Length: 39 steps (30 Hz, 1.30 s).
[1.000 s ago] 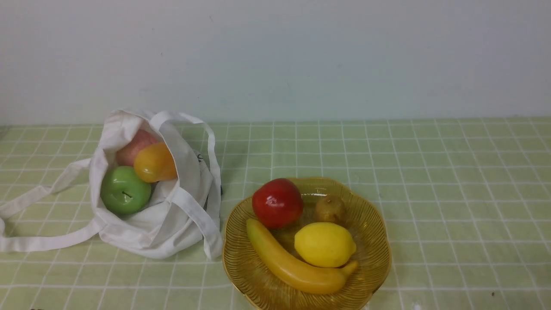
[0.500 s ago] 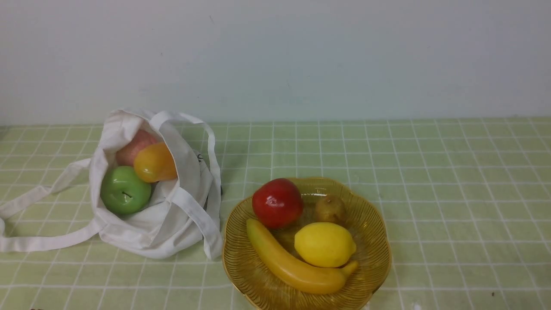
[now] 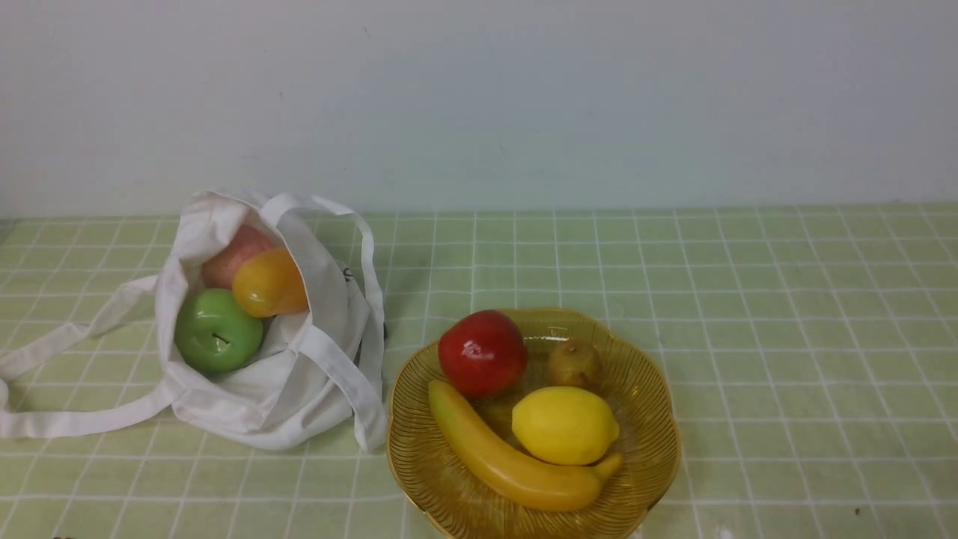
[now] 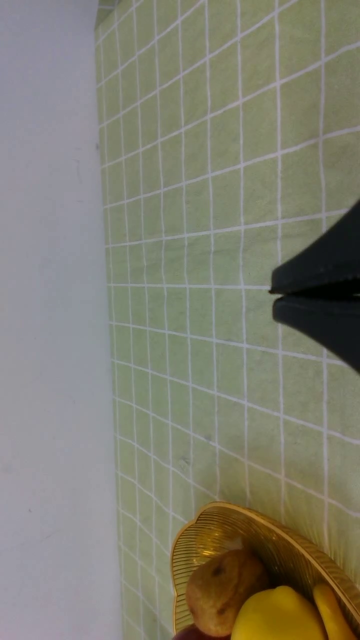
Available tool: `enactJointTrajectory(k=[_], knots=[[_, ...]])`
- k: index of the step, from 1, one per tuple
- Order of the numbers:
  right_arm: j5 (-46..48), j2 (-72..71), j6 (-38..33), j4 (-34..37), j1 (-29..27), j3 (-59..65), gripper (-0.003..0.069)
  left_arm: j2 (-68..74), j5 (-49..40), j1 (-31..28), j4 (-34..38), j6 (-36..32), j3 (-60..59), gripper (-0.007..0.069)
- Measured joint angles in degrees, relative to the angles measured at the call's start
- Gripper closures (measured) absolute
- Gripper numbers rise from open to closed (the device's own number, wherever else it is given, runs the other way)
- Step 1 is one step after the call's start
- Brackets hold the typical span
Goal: Take the fruit out of the bag on the green coffee tablecloth and place them on the plate.
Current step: 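Reach into the cloth bag and grasp the fruit inside with the left gripper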
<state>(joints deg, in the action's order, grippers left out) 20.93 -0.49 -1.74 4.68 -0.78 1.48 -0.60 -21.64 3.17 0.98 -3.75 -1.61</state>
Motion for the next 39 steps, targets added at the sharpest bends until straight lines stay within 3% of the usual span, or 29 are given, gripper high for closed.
enactJointTrajectory(k=[5,7,13,15,18,23,29,33,34,35,39], knots=[[0.0,0.0,0.1,0.0,0.0,0.0,0.0674,0.0,0.0,0.0,1.9,0.8,0.0,0.0632],[0.0,0.0,0.1,0.0,0.0,0.0,0.0674,0.0,0.0,0.0,10.1,5.9,0.0,0.0632],[0.0,0.0,0.1,0.0,0.0,0.0,0.0674,0.0,-0.5,0.0,45.3,24.2,0.0,0.0632],[0.0,0.0,0.1,0.0,0.0,0.0,0.0674,0.0,-0.2,0.0,54.4,26.3,0.0,0.0632],[0.0,0.0,0.1,0.0,0.0,0.0,0.0674,0.0,2.7,0.0,61.6,26.1,0.0,0.0632],[0.0,0.0,0.1,0.0,0.0,0.0,0.0674,0.0,4.9,0.0,64.1,19.2,0.2,0.0632],[0.0,0.0,0.1,0.0,0.0,0.0,0.0674,5.0,-0.8,0.0,62.2,5.1,11.9,0.0632],[0.0,0.0,0.1,0.0,0.0,0.0,0.0674,16.4,-11.2,0.0,54.2,2.5,19.4,0.0632],[0.0,0.0,0.1,0.0,0.0,0.0,0.0674,24.1,-17.8,0.0,48.2,2.0,23.2,0.0632],[0.0,0.0,0.1,0.0,0.0,0.0,0.0674,24.1,-17.8,0.0,47.4,2.0,23.7,0.0632],[0.0,0.0,0.1,0.0,0.0,0.0,0.0674,42.7,-27.4,0.0,29.6,1.5,35.5,0.0632]])
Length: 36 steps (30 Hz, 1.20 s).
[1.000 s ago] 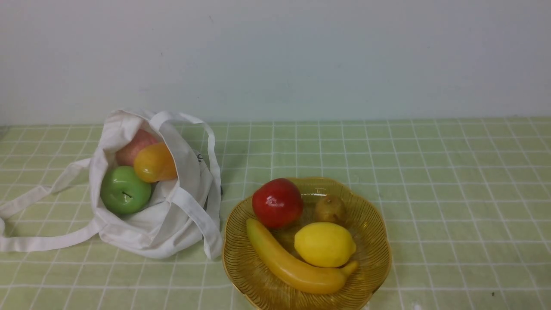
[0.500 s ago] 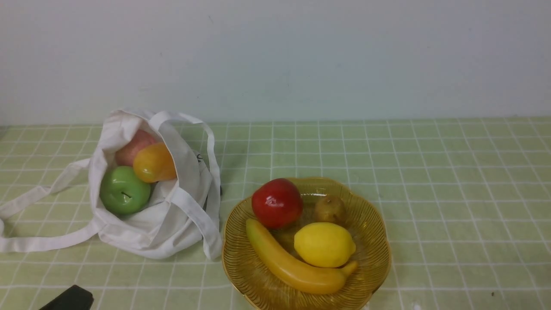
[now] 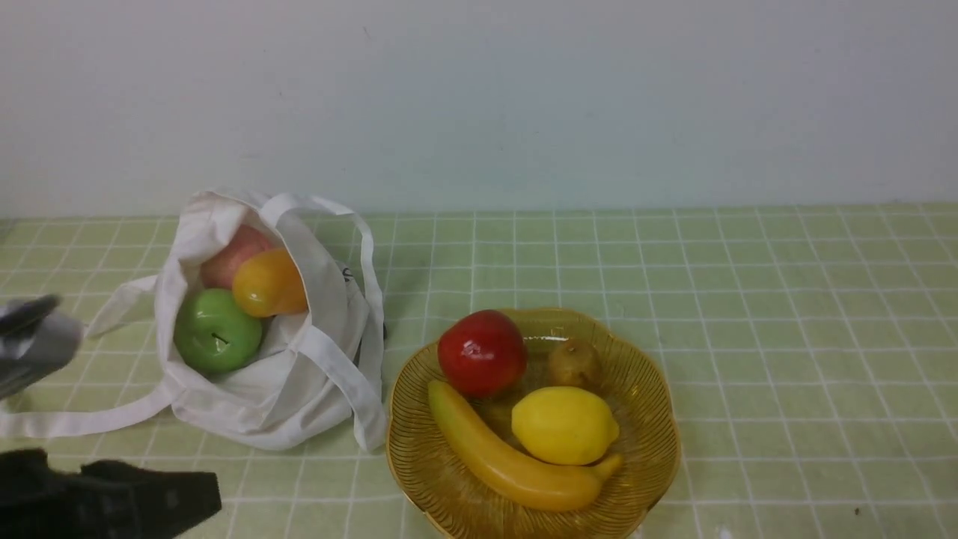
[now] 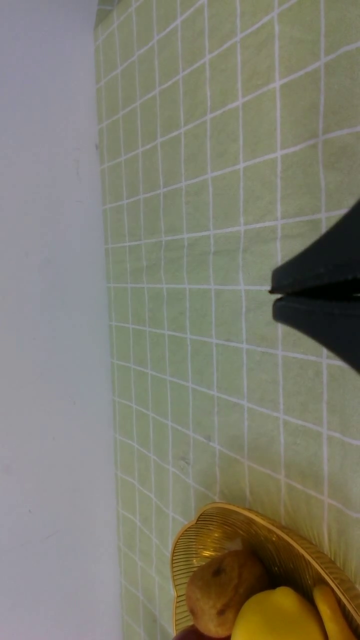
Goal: Take the fruit out of the bag on the green coffee tablecloth and place them on the plate.
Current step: 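Reach into the cloth bag and grasp the fruit inside with the left gripper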
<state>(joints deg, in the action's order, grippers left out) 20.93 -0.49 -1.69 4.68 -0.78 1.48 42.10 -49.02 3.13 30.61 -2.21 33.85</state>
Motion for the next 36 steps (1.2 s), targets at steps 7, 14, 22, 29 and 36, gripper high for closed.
enactJointTrajectory(k=[7,14,22,29,36], knots=[[0.0,0.0,0.0,0.0,0.0,0.0,0.0674,15.9,-0.7,0.0,-10.7,0.0,13.2,0.0627],[0.0,0.0,0.0,0.0,0.0,0.0,0.0674,22.6,2.6,0.0,-11.7,-0.2,16.6,0.0531],[0.0,0.0,-0.3,0.0,0.0,0.0,0.0674,29.7,10.1,0.0,-12.0,-0.3,16.8,0.0289],[0.0,0.0,-0.3,0.0,0.0,0.0,0.0674,41.4,16.3,0.0,-11.1,-0.4,22.4,0.0038],[0.0,0.0,-0.3,0.0,0.0,0.0,0.0674,48.7,20.3,0.0,-10.8,-0.4,25.5,0.0012]])
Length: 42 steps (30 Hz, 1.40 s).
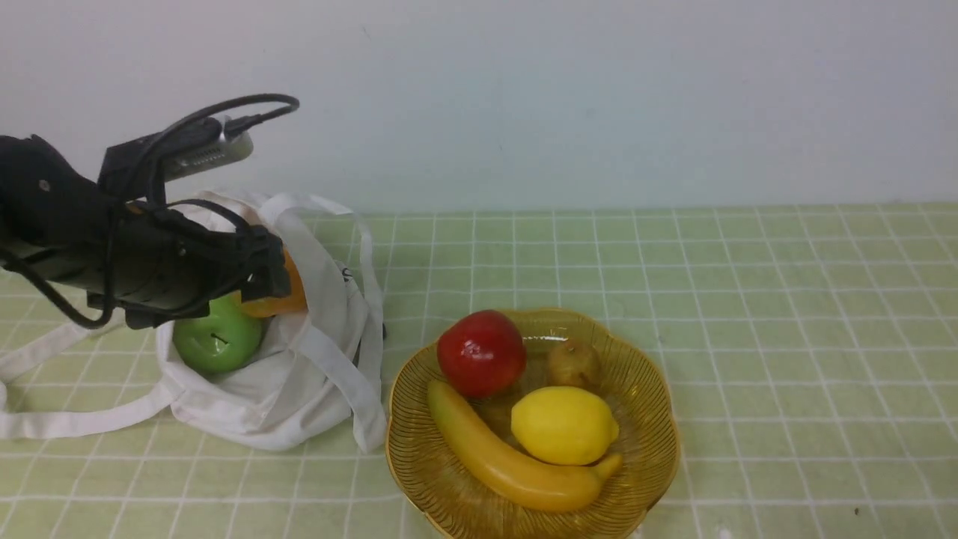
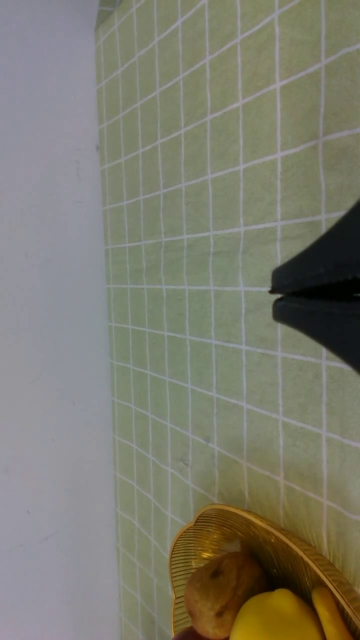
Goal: Take the fruit out of the bag on the green coffee tablecloth and place them on the plate.
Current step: 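Reach into the cloth bag and grasp the fruit inside with the left gripper, then carry the mango from the white cloth bag to the fruit plate with the left gripper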
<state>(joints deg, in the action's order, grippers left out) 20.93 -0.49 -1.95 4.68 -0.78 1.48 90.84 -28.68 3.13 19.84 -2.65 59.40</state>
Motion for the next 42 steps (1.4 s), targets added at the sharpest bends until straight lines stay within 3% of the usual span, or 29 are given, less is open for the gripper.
enactJointTrajectory(k=[21,25,27,36,42], knots=[[0.0,0.0,0.0,0.0,0.0,0.0,0.0674,10.4,13.2,0.0,4.7,0.0,0.2,0.0067],[0.0,0.0,0.0,0.0,0.0,0.0,0.0674,10.5,13.8,0.0,4.9,0.0,0.2,0.0193],[0.0,0.0,0.0,0.0,0.0,0.0,0.0674,10.5,13.7,0.0,4.9,0.0,0.2,0.0193],[0.0,0.0,0.0,0.0,0.0,0.0,0.0674,1.9,9.0,0.0,3.0,-4.5,0.2,0.0191],[0.0,0.0,0.0,0.0,0.0,0.0,0.0674,-7.2,-2.9,0.0,-6.1,-2.5,0.2,0.0191]])
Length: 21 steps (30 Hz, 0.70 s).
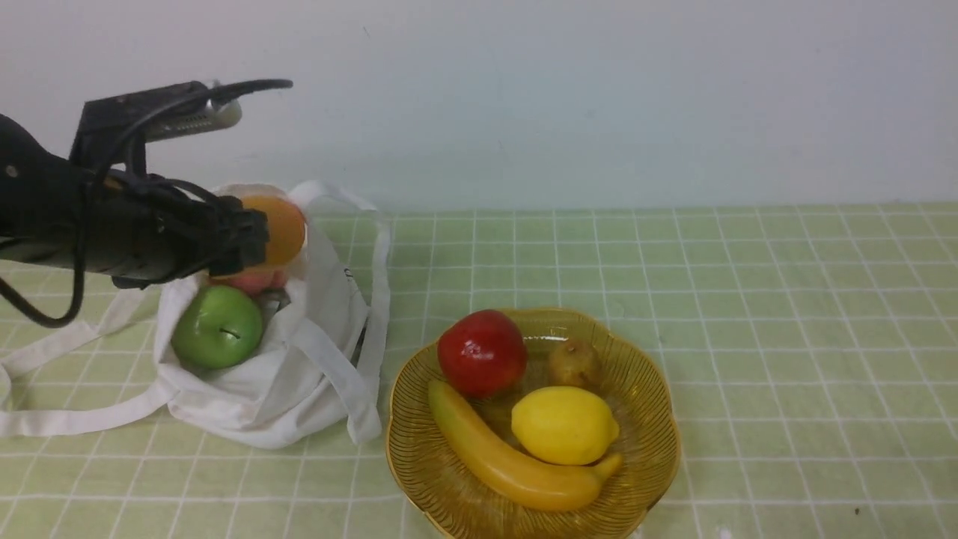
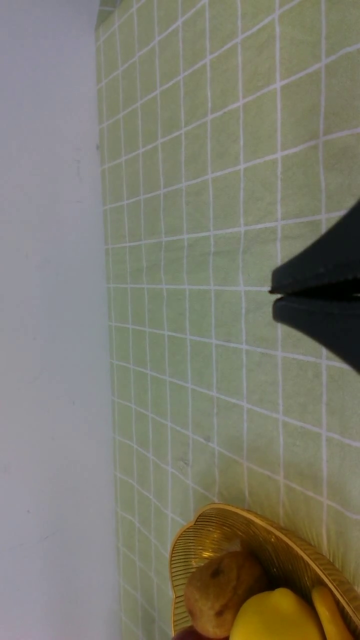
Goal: Take the fruit out of the bag on the green coffee tablecloth and place them on the plate.
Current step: 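Carry the mango from the white cloth bag to the fruit plate with the left gripper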
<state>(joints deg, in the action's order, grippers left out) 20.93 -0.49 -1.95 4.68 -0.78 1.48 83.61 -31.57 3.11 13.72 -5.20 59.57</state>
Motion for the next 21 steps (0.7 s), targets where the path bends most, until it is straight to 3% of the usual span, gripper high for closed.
enactJointTrajectory(k=[6,9,14,21], knots=[[0.0,0.0,0.0,0.0,0.0,0.0,0.0674,-6.9,-17.7,0.0,-14.4,9.6,0.1,0.0191],[0.0,0.0,0.0,0.0,0.0,0.0,0.0674,-11.9,-25.3,0.0,-15.9,13.1,1.8,0.0191],[0.0,0.0,0.0,0.0,0.0,0.0,0.0674,-17.6,-28.6,1.2,-6.3,11.4,2.3,0.0191],[0.0,0.0,0.2,0.0,0.0,0.0,0.0674,-15.6,-28.2,9.5,7.5,4.6,2.3,0.0191]])
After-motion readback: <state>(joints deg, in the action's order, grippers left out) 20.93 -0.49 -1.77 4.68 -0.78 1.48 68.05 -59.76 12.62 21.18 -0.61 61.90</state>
